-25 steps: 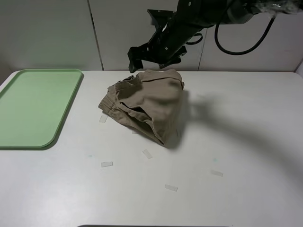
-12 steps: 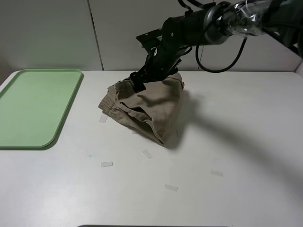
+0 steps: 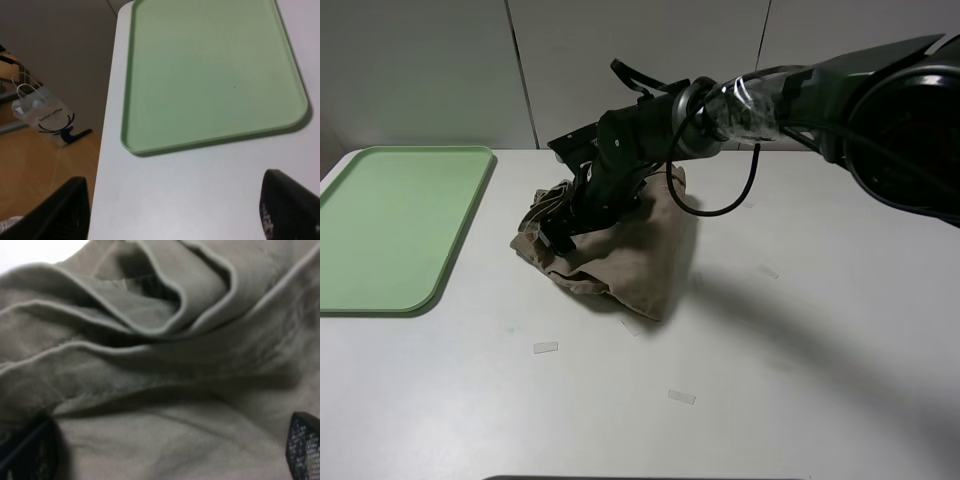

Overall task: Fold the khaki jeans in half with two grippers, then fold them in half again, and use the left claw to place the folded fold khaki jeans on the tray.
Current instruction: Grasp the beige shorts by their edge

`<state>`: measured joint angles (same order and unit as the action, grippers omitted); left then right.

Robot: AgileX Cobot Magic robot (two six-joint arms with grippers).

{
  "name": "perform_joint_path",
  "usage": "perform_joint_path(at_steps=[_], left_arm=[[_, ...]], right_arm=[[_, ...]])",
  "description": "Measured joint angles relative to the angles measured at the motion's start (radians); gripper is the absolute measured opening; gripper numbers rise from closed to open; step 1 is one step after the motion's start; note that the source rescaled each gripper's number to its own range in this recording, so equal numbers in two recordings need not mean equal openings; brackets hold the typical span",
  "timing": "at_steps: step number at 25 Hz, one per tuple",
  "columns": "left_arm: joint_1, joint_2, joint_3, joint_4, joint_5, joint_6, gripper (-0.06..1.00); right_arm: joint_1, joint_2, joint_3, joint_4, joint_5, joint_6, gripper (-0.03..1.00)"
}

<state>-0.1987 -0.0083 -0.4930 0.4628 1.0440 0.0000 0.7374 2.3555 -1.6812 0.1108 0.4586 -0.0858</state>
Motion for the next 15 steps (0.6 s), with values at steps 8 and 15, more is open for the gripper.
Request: perform_joint_path(at_steps=[8,15], left_arm=[[0.000,0.000,0.000,0.002,0.000,0.000,0.73],[0.000,0.000,0.000,0.002,0.000,0.000,0.73]], right_arm=[[0.000,0.022,-0.008,0.005,0.008,-0.010,1.00],[0.000,-0.009,-0.008,-0.014,0.046,-0.012,1.00]])
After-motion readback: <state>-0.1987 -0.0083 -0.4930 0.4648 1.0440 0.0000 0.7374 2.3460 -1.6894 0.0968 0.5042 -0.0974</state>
